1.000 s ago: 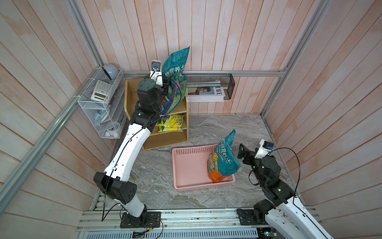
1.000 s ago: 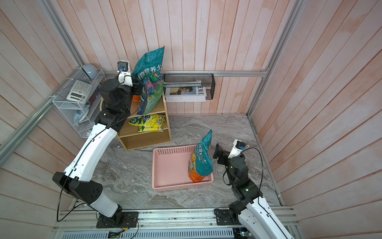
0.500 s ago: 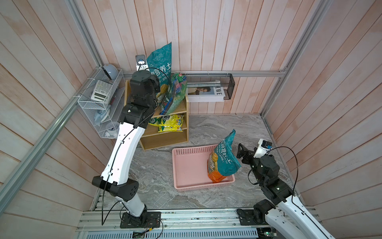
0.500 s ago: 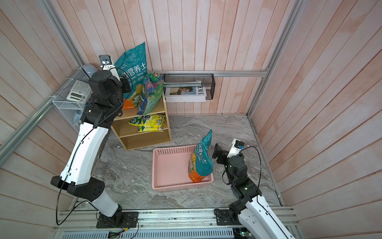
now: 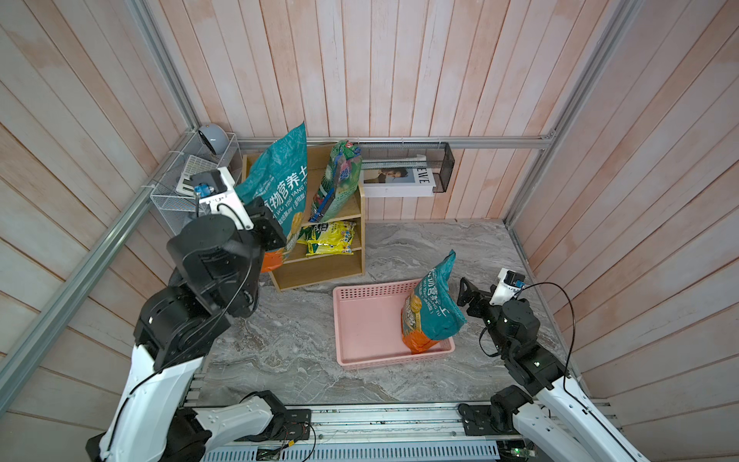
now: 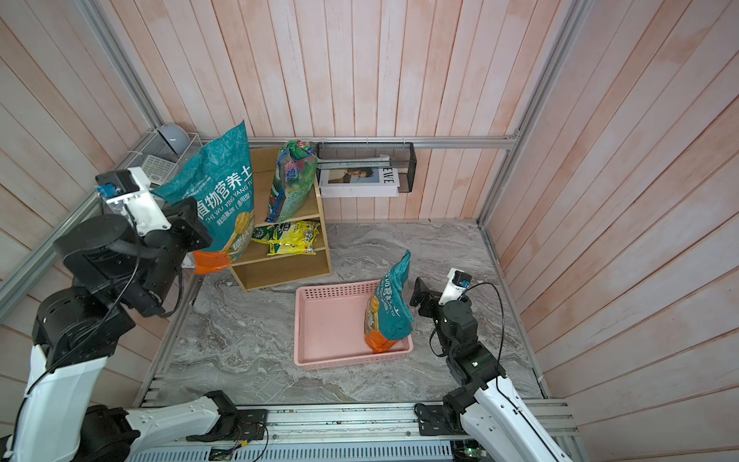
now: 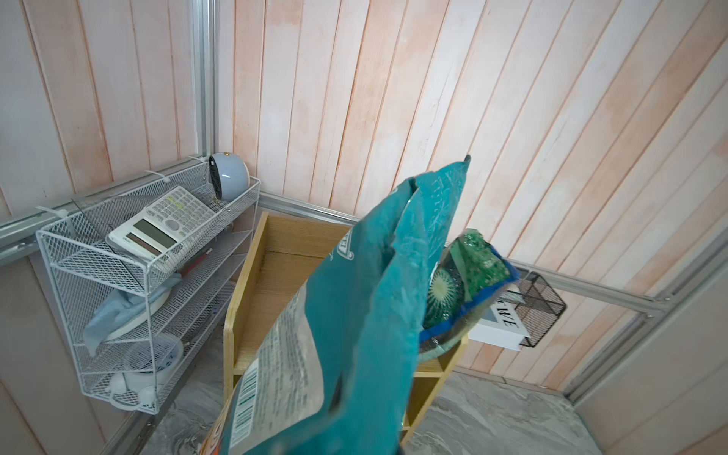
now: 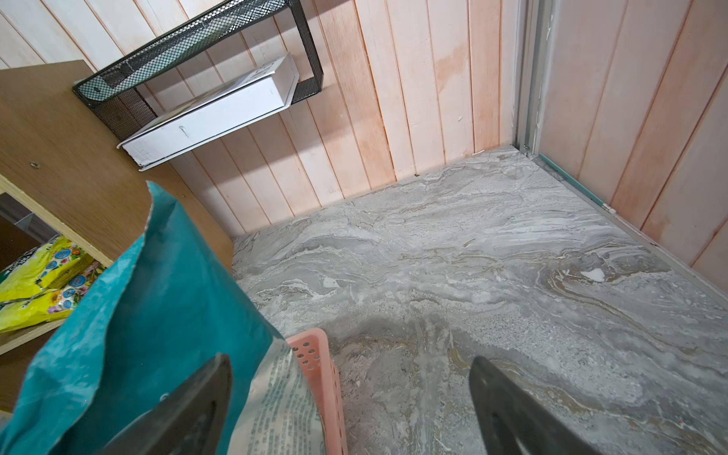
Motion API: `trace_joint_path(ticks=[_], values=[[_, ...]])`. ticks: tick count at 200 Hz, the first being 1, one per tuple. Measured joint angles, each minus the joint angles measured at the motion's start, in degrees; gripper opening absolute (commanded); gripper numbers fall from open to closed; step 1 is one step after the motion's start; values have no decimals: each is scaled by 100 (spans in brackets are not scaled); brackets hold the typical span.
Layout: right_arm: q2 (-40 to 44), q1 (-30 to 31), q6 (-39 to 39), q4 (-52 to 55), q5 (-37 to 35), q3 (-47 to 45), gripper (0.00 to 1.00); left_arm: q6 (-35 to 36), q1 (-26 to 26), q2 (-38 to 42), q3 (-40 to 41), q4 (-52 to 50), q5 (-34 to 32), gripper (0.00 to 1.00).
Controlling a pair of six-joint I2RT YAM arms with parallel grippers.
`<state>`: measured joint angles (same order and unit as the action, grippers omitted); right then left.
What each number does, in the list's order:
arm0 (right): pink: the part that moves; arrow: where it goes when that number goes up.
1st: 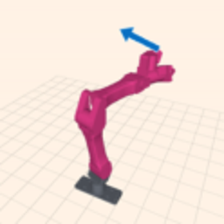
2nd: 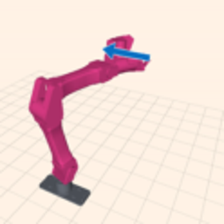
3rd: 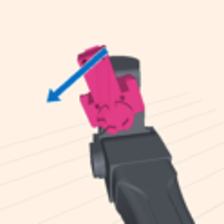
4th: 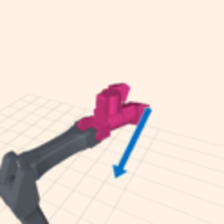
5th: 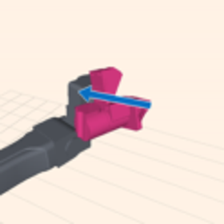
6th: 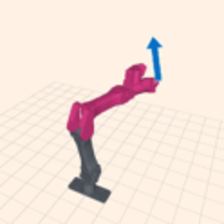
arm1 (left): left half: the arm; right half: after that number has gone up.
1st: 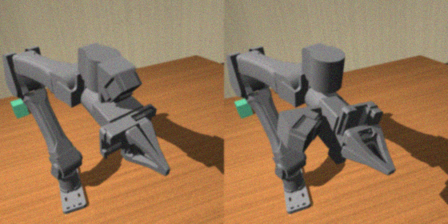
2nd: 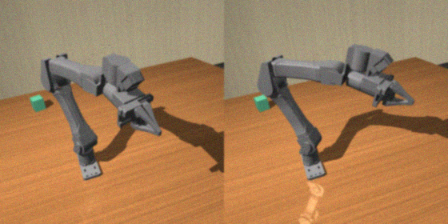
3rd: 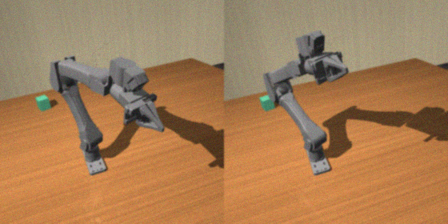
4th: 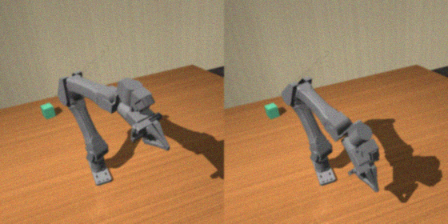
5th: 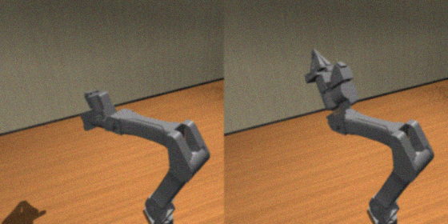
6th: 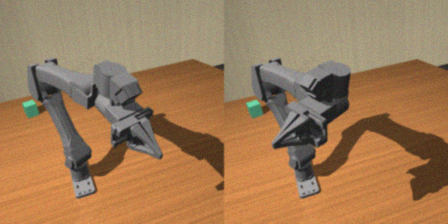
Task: Take down the fertilizer bag from the shelf
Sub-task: Pick up the fertilizer bag from the shelf, then place the fertilizer bag in the storage box.
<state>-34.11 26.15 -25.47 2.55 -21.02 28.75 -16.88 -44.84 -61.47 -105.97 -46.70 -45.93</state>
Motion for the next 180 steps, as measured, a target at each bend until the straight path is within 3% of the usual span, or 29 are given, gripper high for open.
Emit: trace_joint_path(ticks=[21,48,80,110,139,180], values=[[-2,0,0,2,20,0,98,-146,-765,404,645,131,-785,0],[-2,0,0,2,31,0,98,-179,-1679,254,1126,289,-1729,0],[-2,0,0,2,31,0,98,157,-2750,-155,1825,1508,-2881,0],[-2,0,0,2,31,0,98,1541,-3517,-946,2166,3897,-3812,0],[4,2,0,0,31,0,98,2914,-3825,-1963,2286,6266,-4194,0],[114,2,-2,4,28,0,98,6127,-3980,-3595,2170,10334,-4371,0]])
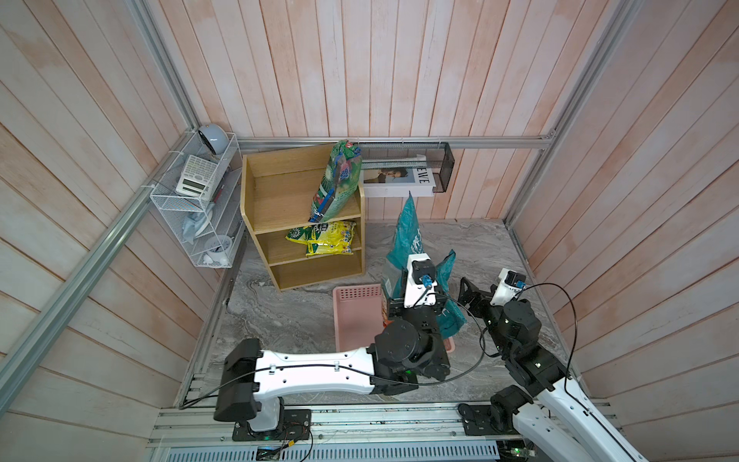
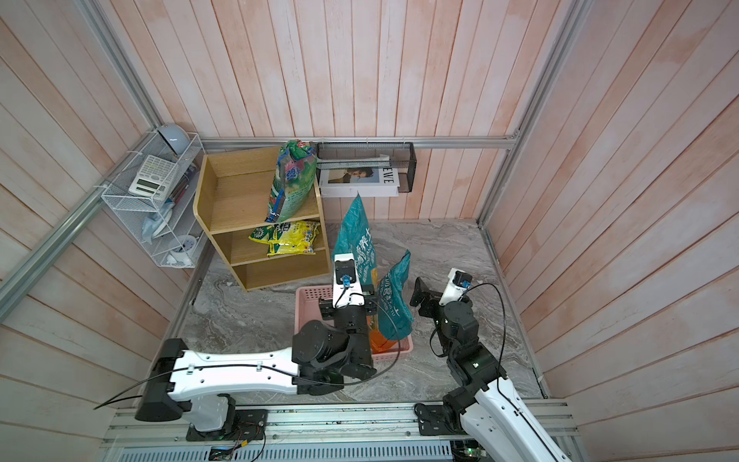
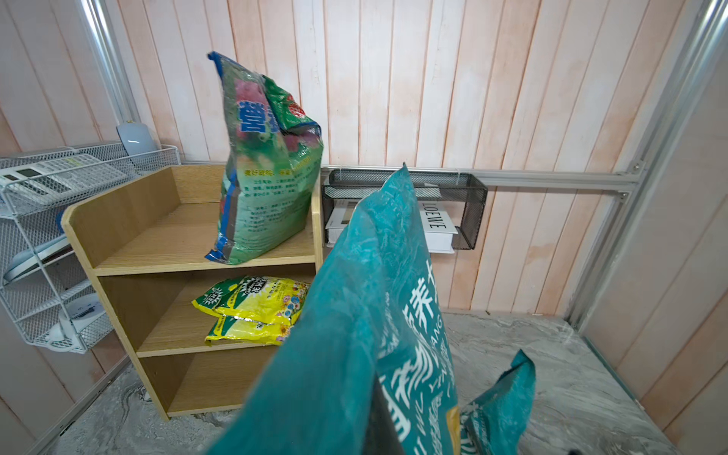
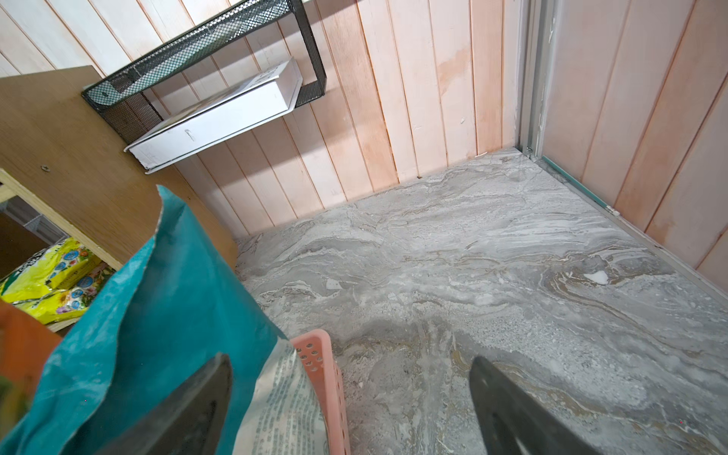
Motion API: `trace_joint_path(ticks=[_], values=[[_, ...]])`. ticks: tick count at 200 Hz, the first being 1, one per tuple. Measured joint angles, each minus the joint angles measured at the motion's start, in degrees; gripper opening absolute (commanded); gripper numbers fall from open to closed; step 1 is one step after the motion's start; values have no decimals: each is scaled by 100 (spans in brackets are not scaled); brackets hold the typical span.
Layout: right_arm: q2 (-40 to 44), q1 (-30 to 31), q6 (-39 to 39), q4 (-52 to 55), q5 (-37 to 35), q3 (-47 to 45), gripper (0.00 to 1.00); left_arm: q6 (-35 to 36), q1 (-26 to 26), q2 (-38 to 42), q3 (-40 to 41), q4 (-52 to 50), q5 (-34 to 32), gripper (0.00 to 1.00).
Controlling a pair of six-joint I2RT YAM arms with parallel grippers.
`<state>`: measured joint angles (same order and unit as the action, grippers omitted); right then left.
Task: Take down the fertilizer bag from the shelf
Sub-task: Place the fertilizer bag in the storage box.
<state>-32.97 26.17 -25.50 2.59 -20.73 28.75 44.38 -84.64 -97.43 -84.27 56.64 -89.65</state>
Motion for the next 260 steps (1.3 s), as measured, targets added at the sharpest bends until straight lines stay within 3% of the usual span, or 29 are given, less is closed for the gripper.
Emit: trace_joint_path(ticks=[37,80,146,260], values=[[177,-2,0,0,-17,-33,98,1423,-101,-813,-339,1303,0,0],[190,0,-2,0,-15,-66,98,1692,-92,-651,-57,1869,2,0],[116,-2,-4,-2,-15,-79,98,564,92,-319,1665,2015,0,0],[-136,-2,-2,-116,2,-87,98,-852,664,-820,2140,2026,2,0]])
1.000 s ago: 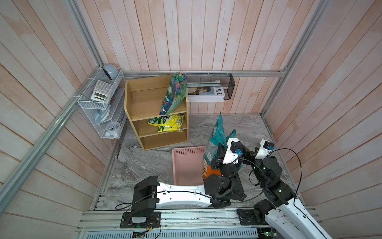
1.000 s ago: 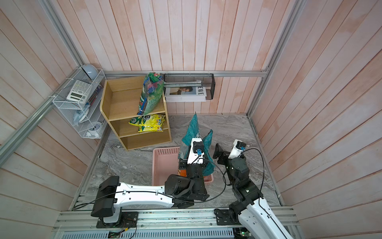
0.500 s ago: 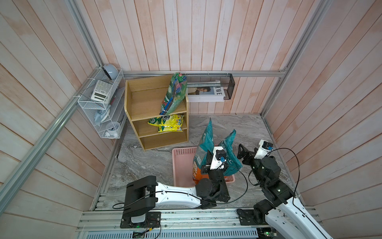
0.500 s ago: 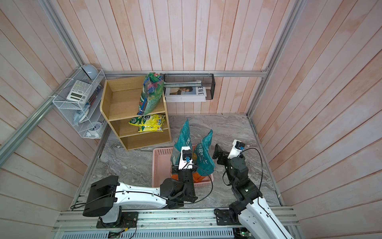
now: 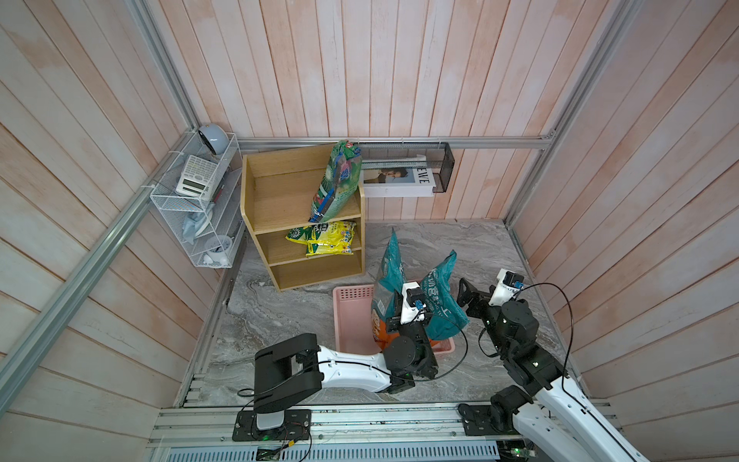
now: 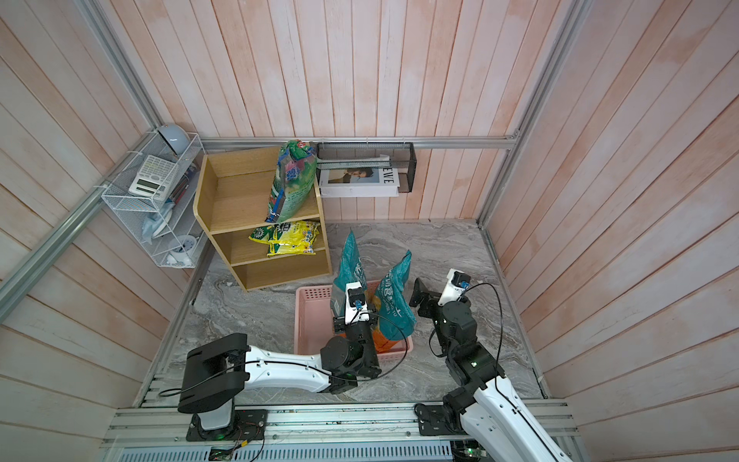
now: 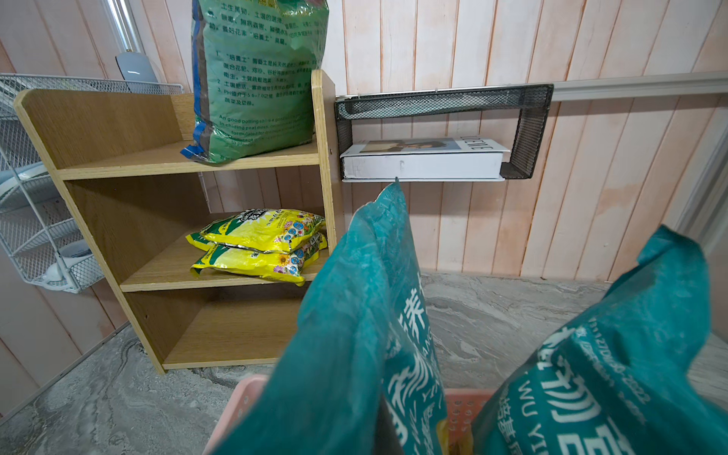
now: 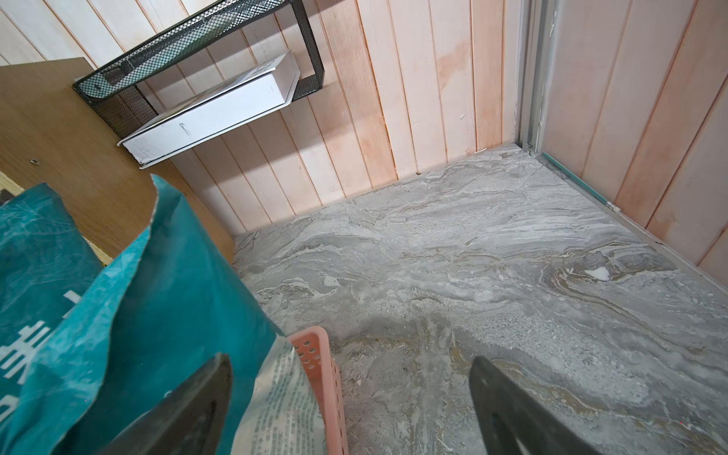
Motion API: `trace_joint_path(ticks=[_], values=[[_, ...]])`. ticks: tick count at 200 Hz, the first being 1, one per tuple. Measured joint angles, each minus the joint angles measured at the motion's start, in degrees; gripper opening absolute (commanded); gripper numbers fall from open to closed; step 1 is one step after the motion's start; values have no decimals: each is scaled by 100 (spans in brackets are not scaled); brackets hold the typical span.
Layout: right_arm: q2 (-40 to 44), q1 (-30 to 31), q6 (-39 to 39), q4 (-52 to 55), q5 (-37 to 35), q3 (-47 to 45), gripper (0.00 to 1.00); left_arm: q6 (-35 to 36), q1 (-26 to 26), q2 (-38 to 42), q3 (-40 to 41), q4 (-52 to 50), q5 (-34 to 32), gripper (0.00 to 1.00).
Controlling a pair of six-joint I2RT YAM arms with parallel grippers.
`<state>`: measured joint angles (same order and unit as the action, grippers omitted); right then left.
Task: Take down the fertilizer bag from the shelf
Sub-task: Place the fertilizer bag in the storage box.
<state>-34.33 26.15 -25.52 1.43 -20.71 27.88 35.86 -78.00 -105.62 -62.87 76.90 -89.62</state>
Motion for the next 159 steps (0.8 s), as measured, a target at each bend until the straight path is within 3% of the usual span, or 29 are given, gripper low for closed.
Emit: trace_joint_path(ticks=[38,69,128,144,159], values=[[-33,2,0,-13,2,0,98,-372,179,-111,13,22,0,0],[-39,2,0,-15,4,0,98,-350,101,-269,-98,140,2,27],[-42,2,0,-17,7,0,98,-203,-192,-807,-616,201,2,22],[-28,2,0,-17,7,0,98,-190,-236,-804,-625,208,2,29],[-28,2,0,-17,7,0,98,-166,-286,-800,-636,221,2,48]])
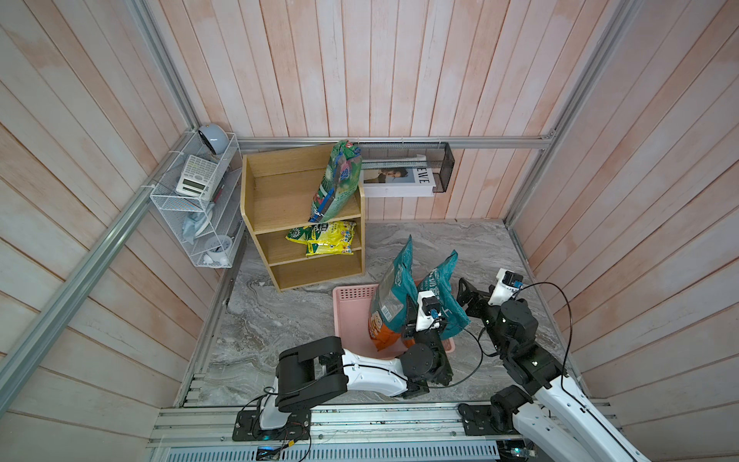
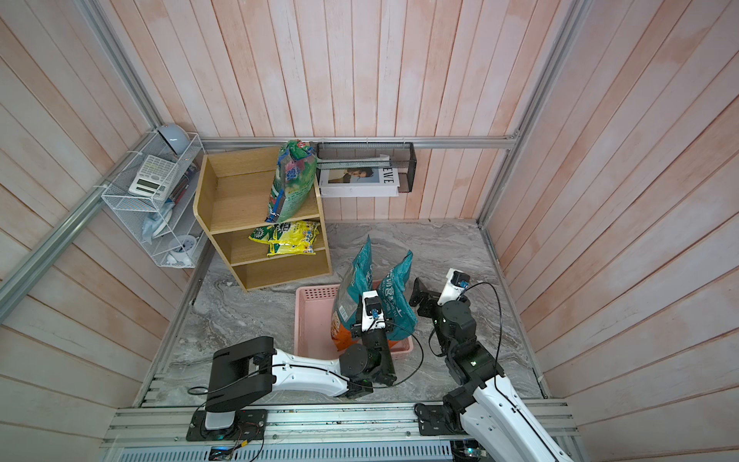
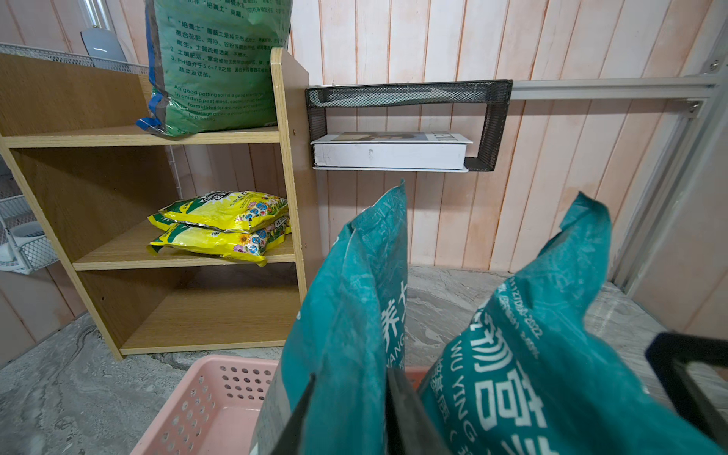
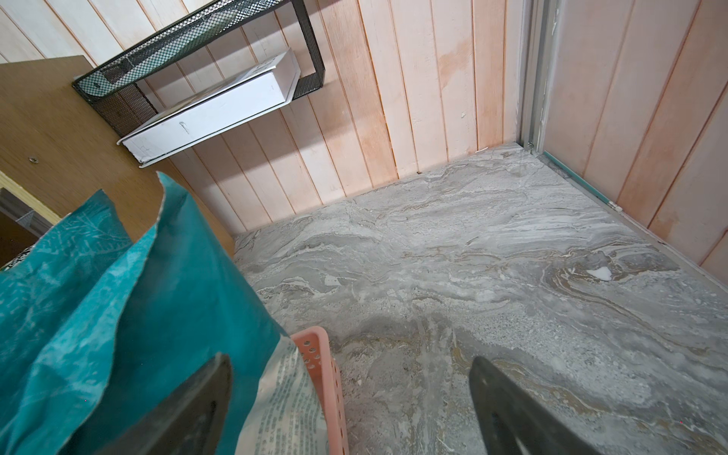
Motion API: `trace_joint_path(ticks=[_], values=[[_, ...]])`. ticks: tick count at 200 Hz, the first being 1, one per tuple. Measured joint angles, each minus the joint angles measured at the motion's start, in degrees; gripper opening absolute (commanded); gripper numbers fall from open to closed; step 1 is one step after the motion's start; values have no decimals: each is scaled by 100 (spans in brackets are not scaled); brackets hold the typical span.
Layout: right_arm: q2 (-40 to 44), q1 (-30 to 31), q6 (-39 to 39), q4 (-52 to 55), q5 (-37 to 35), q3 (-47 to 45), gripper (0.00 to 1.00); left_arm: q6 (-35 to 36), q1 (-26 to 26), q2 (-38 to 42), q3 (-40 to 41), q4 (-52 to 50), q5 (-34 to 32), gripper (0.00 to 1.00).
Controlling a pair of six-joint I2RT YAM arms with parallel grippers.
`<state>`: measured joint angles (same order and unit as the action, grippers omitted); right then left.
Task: Take down the fertilizer bag from the shelf
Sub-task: Place the fertilizer bag in the storage box, then pick up the fertilizer bag from the shelf.
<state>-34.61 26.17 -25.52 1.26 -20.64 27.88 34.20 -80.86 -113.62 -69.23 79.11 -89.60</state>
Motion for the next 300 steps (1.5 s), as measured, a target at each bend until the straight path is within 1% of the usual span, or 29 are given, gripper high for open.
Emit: trace_joint_path(ticks=[10,21,24,34,49,87,117,129,141,154,157,161,164,168,169,175,176,181,184,186,189,198,207,221,235,249,272,300], values=[[-2,0,0,0,0,0,98,164,-48,7,-42,13,-2,65],[-2,2,0,0,2,0,98,321,-111,15,-153,13,7,78],[-4,2,0,0,2,0,98,470,-140,15,-221,11,0,80],[-9,2,0,0,4,0,98,713,-192,15,-442,11,24,85],[-11,4,0,2,17,0,98,1327,-260,22,-946,13,11,90],[9,4,0,2,17,0,98,2837,-153,179,-2059,22,2,90],[61,4,0,2,17,0,98,3960,214,282,-2850,9,2,91],[61,4,0,2,17,0,98,4245,387,354,-3075,-122,20,91],[59,4,0,2,17,0,98,4301,577,511,-3167,-463,66,92],[59,4,0,2,20,0,98,3987,822,804,-3187,-1241,122,92],[61,4,0,2,20,0,98,3720,896,907,-3191,-1589,146,93],[59,4,0,2,20,0,98,3591,968,1003,-3202,-1908,188,93],[59,4,0,2,20,0,98,3235,1049,1123,-3215,-2358,236,93],[59,4,0,2,20,0,98,3038,1121,1228,-3239,-2741,289,93],[61,4,0,2,20,0,98,2841,1154,1281,-3254,-2935,315,93],[61,4,0,2,17,0,98,2382,1285,1460,-3320,-3626,435,93],[61,4,0,2,20,0,98,2190,1318,1515,-3344,-3829,479,93],[61,4,0,2,20,0,98,1746,1447,1672,-3432,-4470,619,93],[61,4,0,2,17,0,98,1307,1541,1797,-3504,-4966,748,93],[63,4,0,2,17,0,98,1204,1580,1840,-3532,-5128,796,93],[63,4,0,2,17,0,98,824,1663,1965,-3600,-5549,922,93],[66,4,0,2,17,0,98,28,1908,2297,-3709,-6417,1217,93],[66,4,0,2,17,0,98,-570,2105,2638,-3729,-7012,1423,96],[66,4,0,2,17,0,98,-1091,2238,3088,-3716,-7525,1598,99],[66,4,2,2,17,0,98,-1388,2236,3394,-3689,-7886,1768,99],[63,4,2,2,20,0,98,-1670,2343,3587,-3646,-8369,2111,99],[66,4,0,2,20,0,98,-2225,2979,3738,-3447,-9289,3195,99],[90,4,0,4,20,0,98,-2586,3600,3654,-3331,-10085,4234,98]])
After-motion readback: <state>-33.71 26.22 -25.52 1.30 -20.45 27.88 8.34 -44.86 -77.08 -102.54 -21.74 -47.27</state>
